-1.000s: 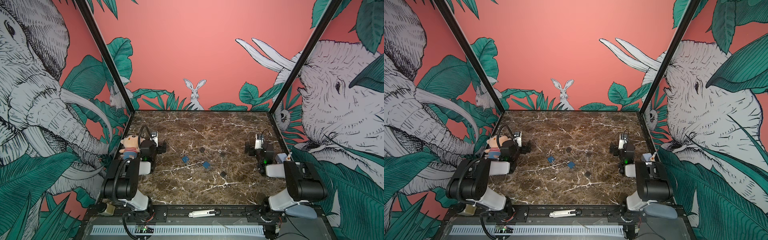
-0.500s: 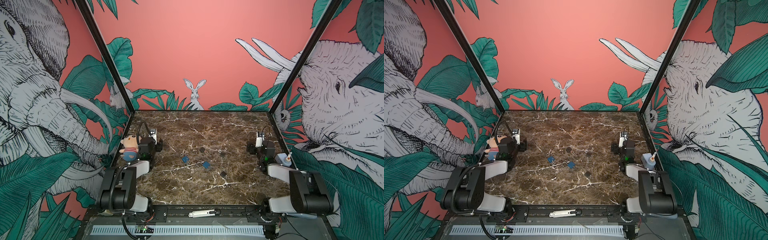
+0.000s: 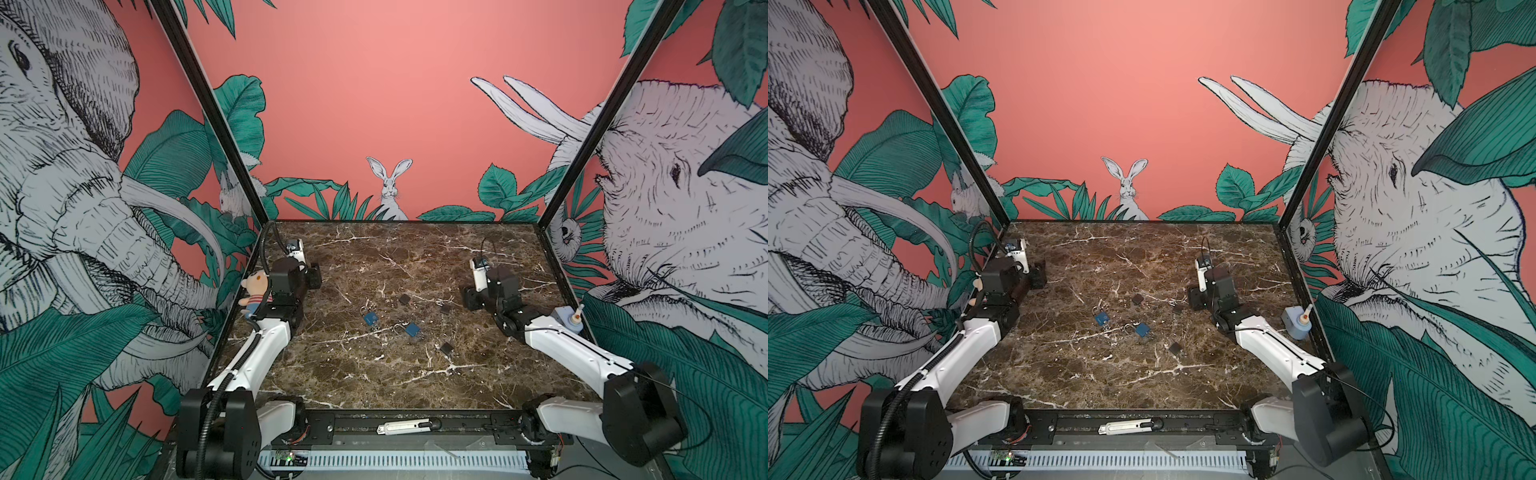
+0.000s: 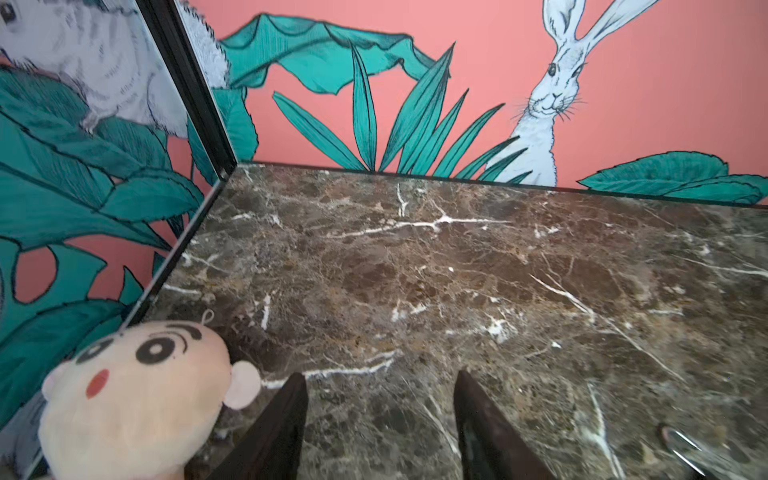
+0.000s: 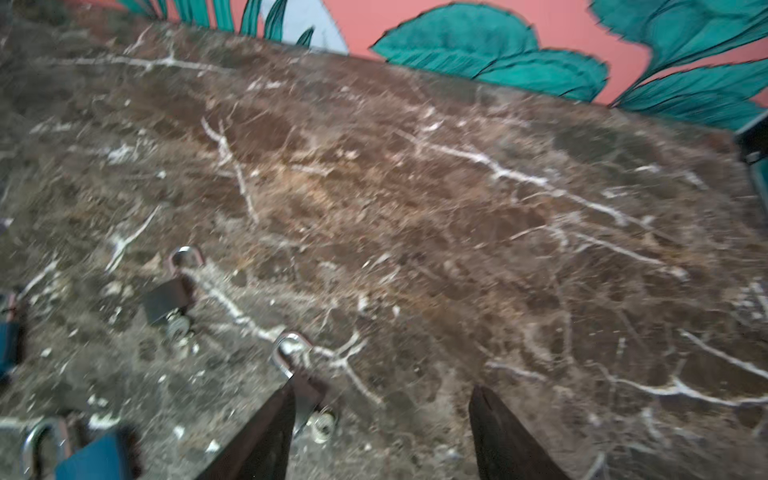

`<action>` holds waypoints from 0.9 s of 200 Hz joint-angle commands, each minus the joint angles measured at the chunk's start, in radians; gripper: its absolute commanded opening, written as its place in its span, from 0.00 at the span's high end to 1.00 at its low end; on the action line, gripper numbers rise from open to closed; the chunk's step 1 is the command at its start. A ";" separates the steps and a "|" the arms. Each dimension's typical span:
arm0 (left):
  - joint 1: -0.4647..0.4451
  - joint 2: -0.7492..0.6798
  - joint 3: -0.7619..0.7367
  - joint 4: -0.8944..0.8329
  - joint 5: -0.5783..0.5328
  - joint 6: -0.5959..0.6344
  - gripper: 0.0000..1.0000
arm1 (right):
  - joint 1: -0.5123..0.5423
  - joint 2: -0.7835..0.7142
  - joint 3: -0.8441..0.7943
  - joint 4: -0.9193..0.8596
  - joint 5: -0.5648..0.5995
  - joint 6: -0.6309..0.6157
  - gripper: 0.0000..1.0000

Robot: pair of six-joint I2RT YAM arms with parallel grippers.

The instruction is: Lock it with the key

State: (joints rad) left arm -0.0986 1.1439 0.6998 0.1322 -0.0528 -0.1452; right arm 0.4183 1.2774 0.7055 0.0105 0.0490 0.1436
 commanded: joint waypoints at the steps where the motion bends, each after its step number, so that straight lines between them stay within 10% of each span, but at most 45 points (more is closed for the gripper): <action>1: -0.033 -0.037 0.047 -0.163 0.053 -0.080 0.42 | 0.037 0.066 0.046 -0.078 -0.069 0.041 0.34; 180: -0.118 -0.014 0.104 -0.265 0.060 -0.063 0.44 | 0.097 0.364 0.123 -0.036 -0.262 0.118 0.38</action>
State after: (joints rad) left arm -0.2134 1.1297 0.7719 -0.1150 0.0044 -0.2115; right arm 0.4961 1.6485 0.8322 -0.0402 -0.1982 0.2379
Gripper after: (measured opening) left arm 0.558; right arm 0.630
